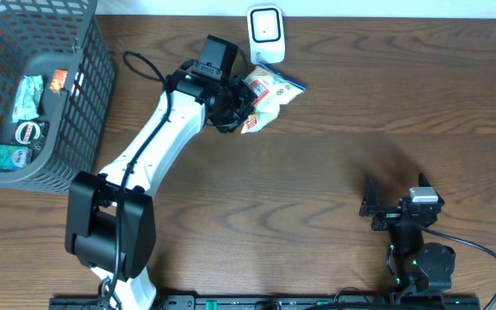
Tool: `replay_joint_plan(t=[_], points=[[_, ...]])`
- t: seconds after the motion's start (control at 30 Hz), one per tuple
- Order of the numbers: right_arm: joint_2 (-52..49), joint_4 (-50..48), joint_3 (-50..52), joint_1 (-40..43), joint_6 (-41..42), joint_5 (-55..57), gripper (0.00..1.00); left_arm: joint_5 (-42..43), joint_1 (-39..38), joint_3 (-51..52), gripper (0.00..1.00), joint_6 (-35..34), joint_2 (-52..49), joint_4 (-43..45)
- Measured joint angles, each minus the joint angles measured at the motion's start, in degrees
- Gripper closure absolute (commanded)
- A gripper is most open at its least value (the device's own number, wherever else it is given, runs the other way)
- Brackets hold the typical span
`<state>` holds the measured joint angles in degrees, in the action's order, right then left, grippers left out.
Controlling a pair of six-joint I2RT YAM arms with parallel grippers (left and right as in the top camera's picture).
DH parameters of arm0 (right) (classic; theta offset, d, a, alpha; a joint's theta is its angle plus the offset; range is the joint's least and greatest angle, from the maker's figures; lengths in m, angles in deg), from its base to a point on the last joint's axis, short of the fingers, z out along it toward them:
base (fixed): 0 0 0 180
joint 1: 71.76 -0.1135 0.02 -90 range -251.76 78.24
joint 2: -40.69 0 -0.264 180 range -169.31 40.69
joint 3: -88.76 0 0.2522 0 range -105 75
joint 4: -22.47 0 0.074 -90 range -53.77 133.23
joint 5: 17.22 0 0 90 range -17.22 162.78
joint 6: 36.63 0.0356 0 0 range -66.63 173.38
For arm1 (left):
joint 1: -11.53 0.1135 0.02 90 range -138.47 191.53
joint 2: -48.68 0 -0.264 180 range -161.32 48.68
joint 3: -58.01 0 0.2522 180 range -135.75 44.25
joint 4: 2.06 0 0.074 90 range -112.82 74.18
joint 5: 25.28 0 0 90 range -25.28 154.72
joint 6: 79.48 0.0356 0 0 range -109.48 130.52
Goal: Scan the item barcode
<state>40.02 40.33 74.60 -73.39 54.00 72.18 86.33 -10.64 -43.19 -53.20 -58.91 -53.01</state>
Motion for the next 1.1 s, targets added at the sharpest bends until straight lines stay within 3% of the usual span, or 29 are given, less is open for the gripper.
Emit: replay_joint_plan(t=[0.03, 0.1, 0.13, 0.2, 0.27, 0.4, 0.5, 0.7, 0.87, 1.1], points=[[0.0, 0.0, 0.0, 0.0, 0.0, 0.0, 0.01, -0.7, -0.3, 0.0, 0.89, -2.3, -0.1, 0.1], [0.0, 0.0, 0.0, 0.0, 0.0, 0.0, 0.01, -1.9, -1.3, 0.0, 0.59, -5.3, -0.2, 0.8], [0.0, 0.0, 0.0, 0.0, 0.0, 0.0, 0.01, -2.3, -2.0, 0.0, 0.52, -6.7, -0.2, 1.4], [0.0, 0.0, 0.0, 0.0, 0.0, 0.0, 0.01, -2.8, -3.6, 0.0, 0.39, -8.3, -0.2, 1.7], [0.0, 0.0, 0.0, 0.0, 0.0, 0.0, 0.01, -3.0, -5.2, 0.0, 0.34, -8.8, -0.2, 1.7], [0.0, 0.0, 0.0, 0.0, 0.0, 0.0, 0.01, -3.1, -7.9, 0.0, 0.3, -7.8, -0.2, 1.6], [0.0, 0.0, 0.0, 0.0, 0.0, 0.0, 0.01, -3.1, -8.3, 0.0, 0.3, -2.4, -0.2, 1.7], [0.0, 0.0, 0.0, 0.0, 0.0, 0.0, 0.01, -3.9, -5.4, -1.0, 0.3, 20.1, -0.2, 1.5], [0.0, 0.0, 0.0, 0.0, 0.0, 0.0, 0.01, -13.1, 0.0, -1.6, 0.3, 39.6, 1.7, 1.5], [0.0, 0.0, 0.0, 0.0, 0.0, 0.0, 0.01, -20.2, 5.1, -1.7, 0.29, 52.2, 1.2, 0.9]])
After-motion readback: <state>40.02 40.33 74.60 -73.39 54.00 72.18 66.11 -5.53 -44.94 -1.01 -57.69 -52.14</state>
